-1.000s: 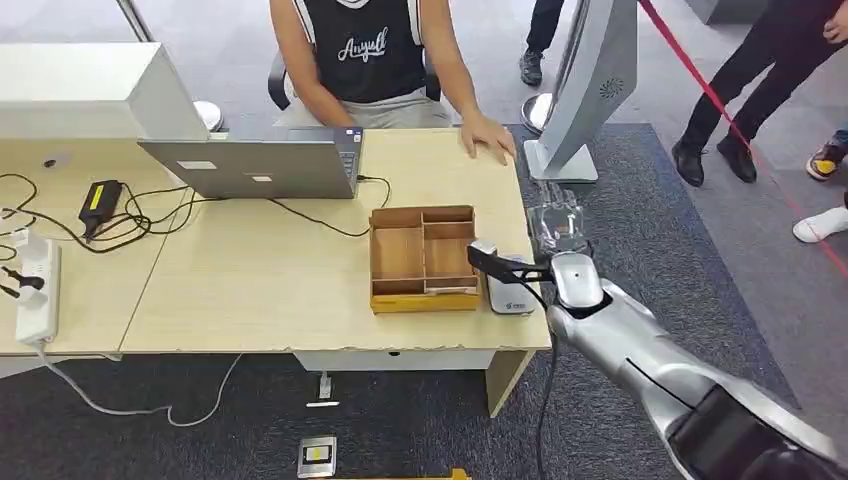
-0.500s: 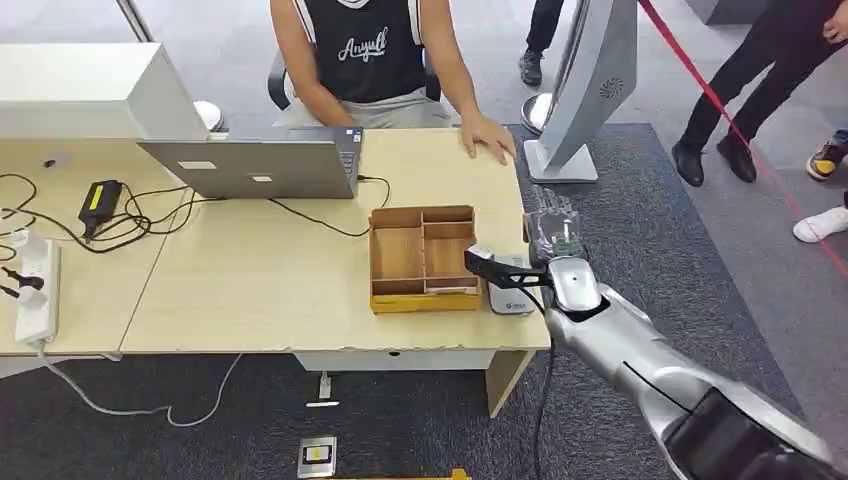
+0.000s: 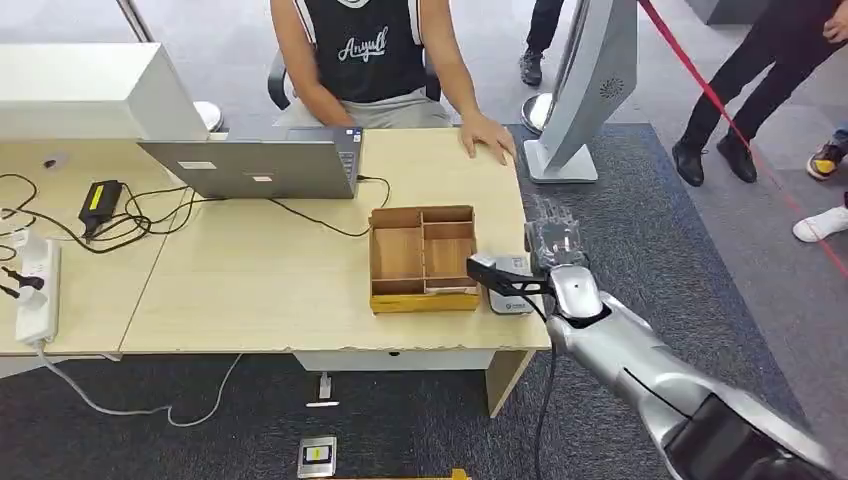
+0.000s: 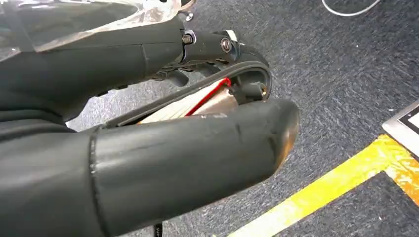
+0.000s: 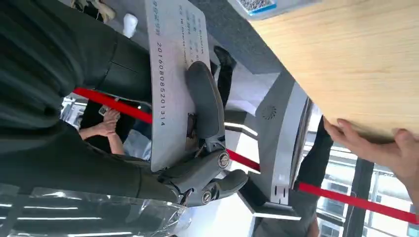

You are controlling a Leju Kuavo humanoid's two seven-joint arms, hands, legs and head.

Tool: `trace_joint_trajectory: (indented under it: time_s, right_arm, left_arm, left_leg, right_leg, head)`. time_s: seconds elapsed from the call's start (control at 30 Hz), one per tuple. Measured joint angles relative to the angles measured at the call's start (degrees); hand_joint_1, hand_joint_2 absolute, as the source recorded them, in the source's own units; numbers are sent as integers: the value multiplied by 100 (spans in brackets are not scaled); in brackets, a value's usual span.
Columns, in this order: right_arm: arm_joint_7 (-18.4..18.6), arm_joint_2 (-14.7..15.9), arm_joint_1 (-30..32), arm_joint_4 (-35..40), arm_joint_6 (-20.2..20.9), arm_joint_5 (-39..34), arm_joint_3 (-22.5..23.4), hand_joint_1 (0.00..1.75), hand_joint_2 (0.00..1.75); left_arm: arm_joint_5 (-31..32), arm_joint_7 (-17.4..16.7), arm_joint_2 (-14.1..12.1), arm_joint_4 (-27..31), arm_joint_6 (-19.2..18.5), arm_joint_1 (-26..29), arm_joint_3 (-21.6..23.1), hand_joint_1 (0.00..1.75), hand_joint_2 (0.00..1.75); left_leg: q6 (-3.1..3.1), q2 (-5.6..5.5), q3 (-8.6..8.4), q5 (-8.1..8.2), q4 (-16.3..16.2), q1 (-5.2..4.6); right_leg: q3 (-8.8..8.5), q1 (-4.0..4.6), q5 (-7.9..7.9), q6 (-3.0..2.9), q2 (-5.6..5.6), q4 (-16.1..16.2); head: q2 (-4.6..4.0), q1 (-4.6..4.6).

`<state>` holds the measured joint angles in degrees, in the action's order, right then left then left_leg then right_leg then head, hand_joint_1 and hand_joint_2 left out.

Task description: Pass the card to the sensor for recognition and then transmit it.

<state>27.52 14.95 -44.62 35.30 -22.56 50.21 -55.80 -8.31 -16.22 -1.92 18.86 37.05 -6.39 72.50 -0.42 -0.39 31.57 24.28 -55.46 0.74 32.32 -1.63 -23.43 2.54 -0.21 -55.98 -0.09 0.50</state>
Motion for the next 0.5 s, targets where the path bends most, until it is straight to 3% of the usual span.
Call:
trace_joint_trajectory:
  time_s: [0.5]
  right_arm:
    - [-79,-144,115,-175,-74,-118,-7,175,175]
  left_arm:
    - [-24,31,0,0,7,0,0,0,0]
  left_leg:
    - [0,0,0,0,0,0]
  right_leg:
    - [0,0,0,0,0,0]
  head:
    - [0,-2]
